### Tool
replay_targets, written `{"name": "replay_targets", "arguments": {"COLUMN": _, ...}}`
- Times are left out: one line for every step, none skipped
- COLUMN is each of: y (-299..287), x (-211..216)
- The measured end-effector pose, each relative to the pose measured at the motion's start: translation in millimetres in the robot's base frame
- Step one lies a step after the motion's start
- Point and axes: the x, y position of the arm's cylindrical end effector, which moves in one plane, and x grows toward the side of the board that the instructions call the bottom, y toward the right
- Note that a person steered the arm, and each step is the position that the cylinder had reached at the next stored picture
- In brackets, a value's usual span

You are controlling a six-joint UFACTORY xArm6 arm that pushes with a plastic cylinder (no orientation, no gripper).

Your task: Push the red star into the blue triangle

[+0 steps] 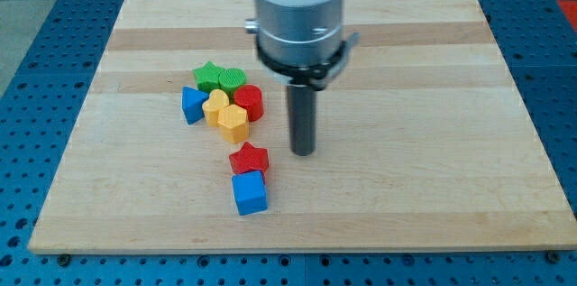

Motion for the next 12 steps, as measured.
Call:
{"name": "replay_targets", "arguments": {"y": 6, "x": 28}}
{"name": "replay_targets", "arguments": {"y": 3, "x": 50}}
{"name": "replay_targets", "arguments": {"y": -4, "x": 56}}
{"name": "replay_targets", "arguments": {"y": -19, "x": 55}}
{"name": "replay_targets", "arguments": {"y": -39, "x": 43}}
{"name": "replay_targets", "arguments": {"y": -60, "x": 32}}
{"name": "replay_targets", "arguments": {"y": -83, "x": 21}}
{"name": "replay_targets", "arguments": {"y": -104, "x": 14}}
{"name": "replay_targets", "arguments": {"y": -121, "x": 6}}
{"name": "replay_targets", "arguments": {"y": -128, "x": 5}}
{"name": "replay_targets", "arguments": {"y": -127, "x": 8}}
{"name": "replay_targets", "arguments": {"y": -128, "x": 16}}
